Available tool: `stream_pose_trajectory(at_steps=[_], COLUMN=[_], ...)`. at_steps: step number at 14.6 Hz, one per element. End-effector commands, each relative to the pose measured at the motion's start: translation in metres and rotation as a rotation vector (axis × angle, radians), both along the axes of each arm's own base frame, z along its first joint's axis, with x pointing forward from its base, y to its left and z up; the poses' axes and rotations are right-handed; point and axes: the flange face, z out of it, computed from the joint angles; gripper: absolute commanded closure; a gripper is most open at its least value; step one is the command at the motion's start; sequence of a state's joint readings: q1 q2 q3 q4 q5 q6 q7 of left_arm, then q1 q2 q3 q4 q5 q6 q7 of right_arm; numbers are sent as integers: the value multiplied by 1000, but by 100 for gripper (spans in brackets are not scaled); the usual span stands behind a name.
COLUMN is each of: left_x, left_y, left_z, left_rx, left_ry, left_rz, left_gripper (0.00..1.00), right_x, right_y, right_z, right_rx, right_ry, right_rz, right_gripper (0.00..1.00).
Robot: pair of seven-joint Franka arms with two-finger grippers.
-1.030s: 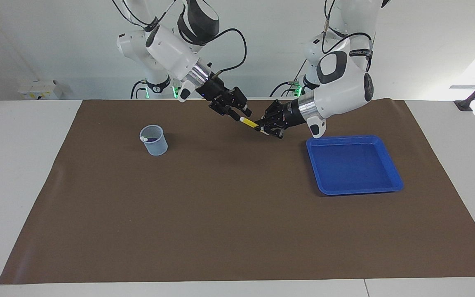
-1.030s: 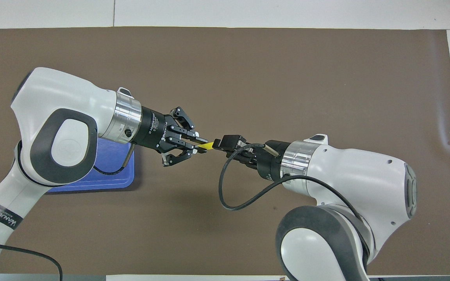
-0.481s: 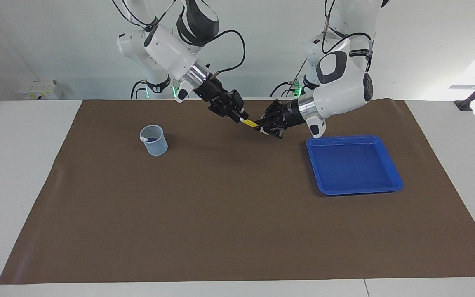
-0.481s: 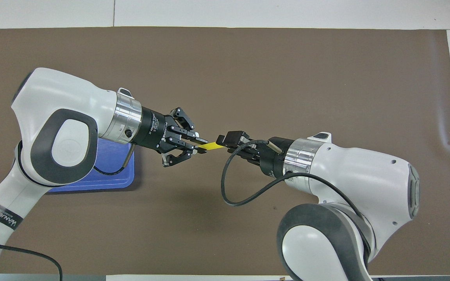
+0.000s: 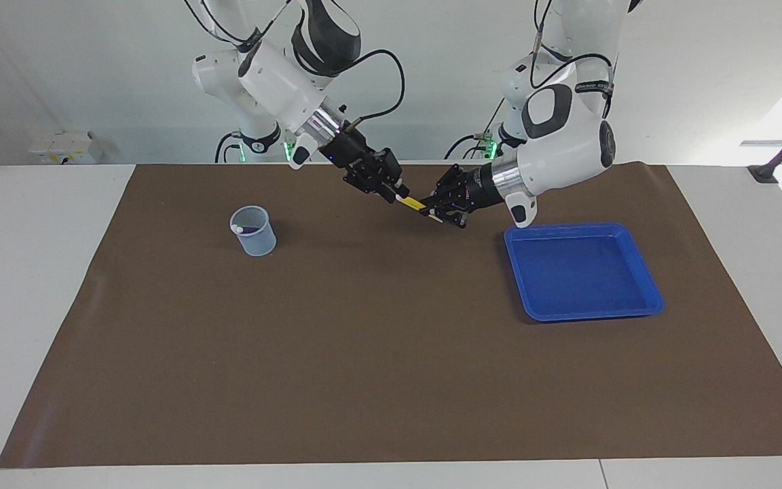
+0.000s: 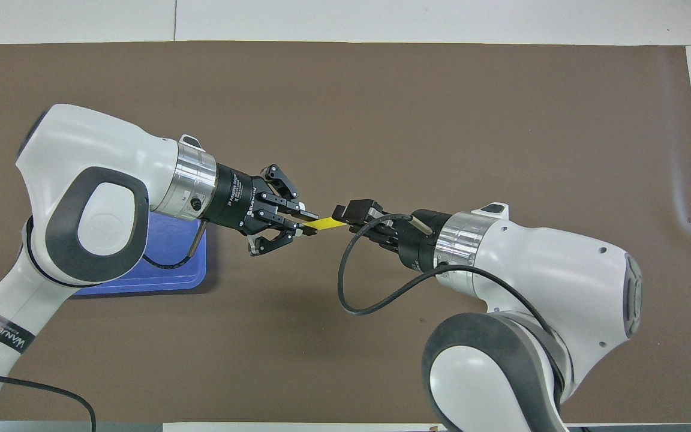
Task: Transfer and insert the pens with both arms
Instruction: 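Grasp the yellow pen with the right gripper, open the left gripper, then insert the yellow pen into the cup with the right gripper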
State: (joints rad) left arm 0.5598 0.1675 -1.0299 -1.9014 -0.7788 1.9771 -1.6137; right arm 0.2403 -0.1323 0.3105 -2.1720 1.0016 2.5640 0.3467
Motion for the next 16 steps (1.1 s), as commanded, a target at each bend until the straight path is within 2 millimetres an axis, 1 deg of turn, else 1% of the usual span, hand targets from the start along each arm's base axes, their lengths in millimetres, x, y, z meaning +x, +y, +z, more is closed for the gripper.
stream_pose_trajectory(at_steps=[1,2,4,7,8,11,12,13,14,16], left_x=[-6,-5,-5,-5,-5,-4,-4,-5,-9,-10], left_y=[4,4,4,4,4,4,3,2,0,-1], left_z=[3,3,4,4,4,5,9,14,16,20], left_rx=[8,8,7,3,3,1,2,7,19,27], left_ry=[6,5,5,6,5,4,-9,-19,-28,-42], left_rz=[24,25,26,27,28,38,41,45,39,41], left_gripper=[100,100,100,100,100,100,40,7,0,0], right_x=[2,2,2,1,1,0,0,1,3,7], right_y=[2,3,2,3,4,3,1,-1,-9,-32], right_z=[0,0,0,0,0,-2,-2,-3,-3,2], right_rx=[-1,-1,-1,0,0,-1,-1,-1,-2,-30], right_ry=[-24,-23,-22,-21,-19,-3,2,11,20,22], right_rz=[1,1,0,6,9,34,38,49,65,134], right_gripper=[59,65,69,97,100,100,100,100,100,100])
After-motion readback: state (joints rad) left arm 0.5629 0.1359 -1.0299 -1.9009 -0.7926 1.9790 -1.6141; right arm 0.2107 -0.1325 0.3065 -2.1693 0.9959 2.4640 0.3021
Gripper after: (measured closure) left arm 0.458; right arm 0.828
